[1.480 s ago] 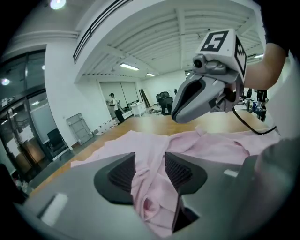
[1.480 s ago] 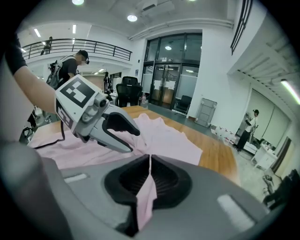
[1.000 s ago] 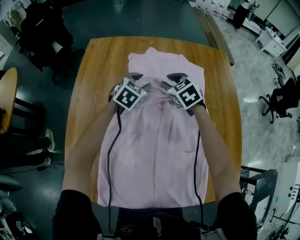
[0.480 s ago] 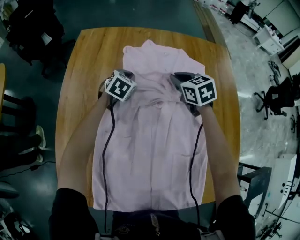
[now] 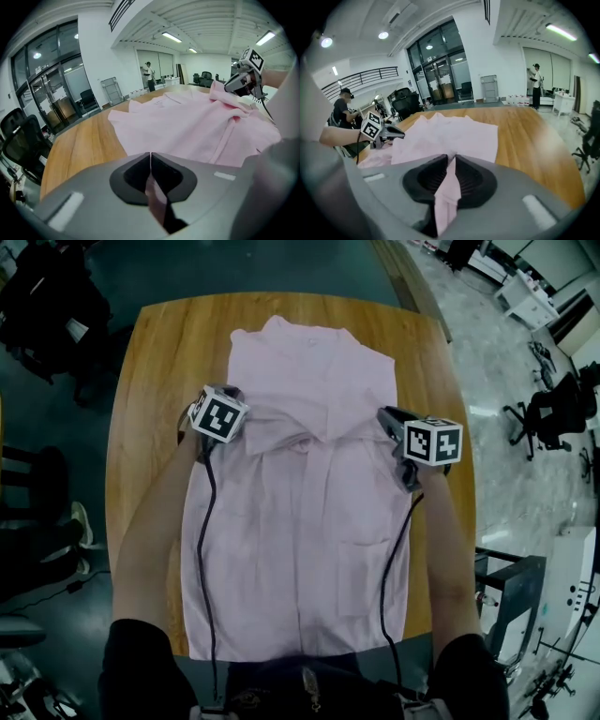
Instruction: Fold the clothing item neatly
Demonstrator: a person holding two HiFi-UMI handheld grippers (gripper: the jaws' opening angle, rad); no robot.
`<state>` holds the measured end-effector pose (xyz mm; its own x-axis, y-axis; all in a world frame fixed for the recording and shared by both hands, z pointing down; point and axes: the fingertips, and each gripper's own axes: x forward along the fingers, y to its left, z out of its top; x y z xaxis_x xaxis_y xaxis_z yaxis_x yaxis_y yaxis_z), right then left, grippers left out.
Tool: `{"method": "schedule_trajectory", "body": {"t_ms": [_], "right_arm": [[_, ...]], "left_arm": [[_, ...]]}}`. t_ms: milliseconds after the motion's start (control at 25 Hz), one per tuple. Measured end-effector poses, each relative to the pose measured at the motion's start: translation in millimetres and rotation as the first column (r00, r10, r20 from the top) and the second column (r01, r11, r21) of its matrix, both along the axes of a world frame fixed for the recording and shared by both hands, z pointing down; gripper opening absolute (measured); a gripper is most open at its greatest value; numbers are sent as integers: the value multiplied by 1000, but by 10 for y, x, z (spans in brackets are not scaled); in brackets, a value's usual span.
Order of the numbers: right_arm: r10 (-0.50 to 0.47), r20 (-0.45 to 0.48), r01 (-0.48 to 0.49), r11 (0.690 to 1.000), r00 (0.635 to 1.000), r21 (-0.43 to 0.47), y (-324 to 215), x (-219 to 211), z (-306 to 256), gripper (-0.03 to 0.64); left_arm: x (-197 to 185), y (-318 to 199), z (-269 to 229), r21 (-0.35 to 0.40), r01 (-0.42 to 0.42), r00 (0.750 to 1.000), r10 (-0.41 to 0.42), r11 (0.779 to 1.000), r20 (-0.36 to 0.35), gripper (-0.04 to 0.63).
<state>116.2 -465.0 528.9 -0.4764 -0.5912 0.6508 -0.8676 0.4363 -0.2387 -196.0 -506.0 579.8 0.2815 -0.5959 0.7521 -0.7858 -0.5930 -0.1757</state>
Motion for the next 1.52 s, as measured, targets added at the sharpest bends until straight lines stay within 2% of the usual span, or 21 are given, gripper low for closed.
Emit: {"method": "schedule_trajectory", "body": {"t_ms": [80, 160, 320, 400, 480, 560, 680, 760, 800, 960, 1120, 1320, 1400, 1520], "right_arm": [[38, -35, -37, 999, 999, 24, -15, 145, -41, 46], [40, -65, -35, 997, 997, 73, -44, 163, -192, 44], [-69, -83, 80, 988, 994, 133, -60, -259, -414, 46], [-156, -86, 166, 980, 984, 111, -52, -646, -354, 55], [-225, -92, 231, 971, 970, 65, -70, -982, -209, 115], [-256, -115, 260, 966, 960, 16, -111, -1188, -34, 140], [-263, -160, 261, 965, 952, -33, -172, -1312, 147, 140], [-263, -170, 263, 965, 950, -23, -164, -1291, 126, 32], [-257, -165, 260, 965, 952, 1, -146, -1252, 60, 18], [-180, -126, 190, 979, 976, 75, 18, -859, -197, 17], [-164, -127, 165, 986, 978, -4, 347, -481, 32, 23], [-178, -190, 167, 983, 965, -72, 669, -117, 235, 23], [-159, -174, 153, 987, 972, -49, 651, -51, 162, 23], [-157, -142, 162, 987, 977, 22, 447, -133, -60, 23]], "left_arm": [[1, -1, 29, -3, -1, 1000, 1, 1000, 26, 17], [-17, -2, 44, -6, -1, 999, 1, 1000, 48, 17], [-68, -20, 49, -3, 19, 999, -19, 1000, 50, 17], [-99, -34, 45, 3, 31, 998, -31, 1000, 46, 17], [-150, -63, 30, 13, 49, 998, -50, 999, 46, 17], [-204, -66, 42, 6, 71, 997, -71, 997, 36, 17], [-282, -96, 41, 2, 91, 996, -91, 996, 18, 17], [-339, -118, 34, 0, 105, 994, -105, 994, 18, 17], [-372, -124, 31, 0, 113, 993, -113, 994, 19, 17], [-453, -133, 31, 2, 136, 991, -136, 991, 18, 14], [-472, -117, 50, 3, 140, 990, -140, 990, 26, 14], [-494, -123, -3, 9, 171, 984, -171, 985, 43, 14], [-561, -130, -112, 44, 199, 979, -201, 979, 35, 15], [-525, -60, -198, 28, 208, 978, -208, 978, -6, 18]]}}
